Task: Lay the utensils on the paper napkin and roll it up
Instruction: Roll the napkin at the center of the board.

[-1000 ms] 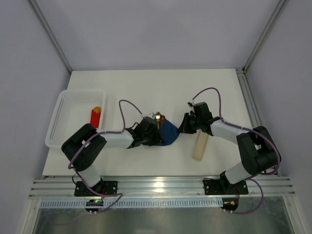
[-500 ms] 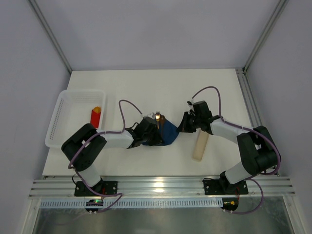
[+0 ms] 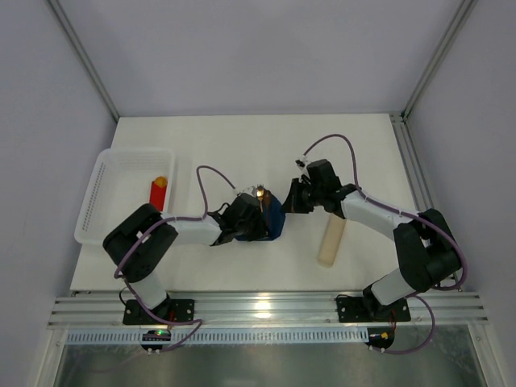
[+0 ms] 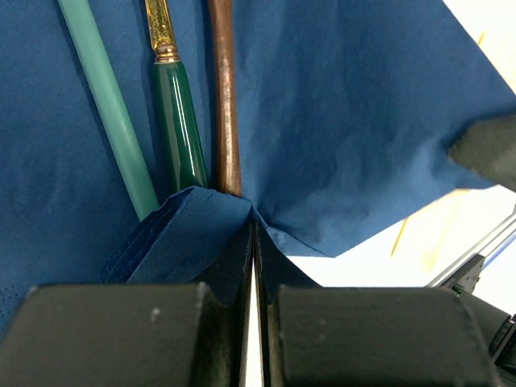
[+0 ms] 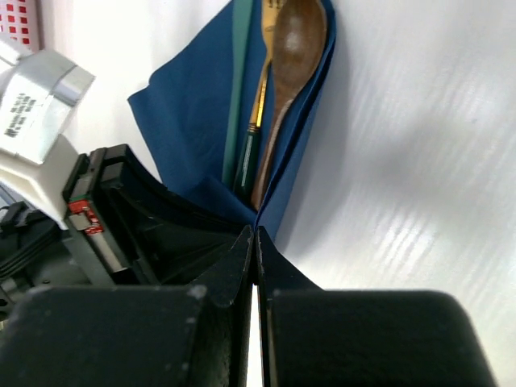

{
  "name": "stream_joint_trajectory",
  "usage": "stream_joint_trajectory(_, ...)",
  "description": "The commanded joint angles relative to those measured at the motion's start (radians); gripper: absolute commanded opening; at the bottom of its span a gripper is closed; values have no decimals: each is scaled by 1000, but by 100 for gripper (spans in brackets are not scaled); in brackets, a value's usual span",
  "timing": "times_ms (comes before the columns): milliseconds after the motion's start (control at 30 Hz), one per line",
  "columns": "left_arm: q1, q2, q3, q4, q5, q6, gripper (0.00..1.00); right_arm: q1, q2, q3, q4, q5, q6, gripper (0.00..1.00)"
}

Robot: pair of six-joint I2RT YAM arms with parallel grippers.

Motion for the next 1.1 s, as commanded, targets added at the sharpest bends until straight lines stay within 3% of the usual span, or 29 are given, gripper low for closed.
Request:
stream_joint_trajectory(0, -9, 14, -11, 28, -7, -7, 0, 41, -21, 76, -11, 21, -11, 4)
stream_joint_trajectory(1067, -23, -9, -34, 26, -38, -8, 0, 173, 121, 179, 21, -18, 50, 4)
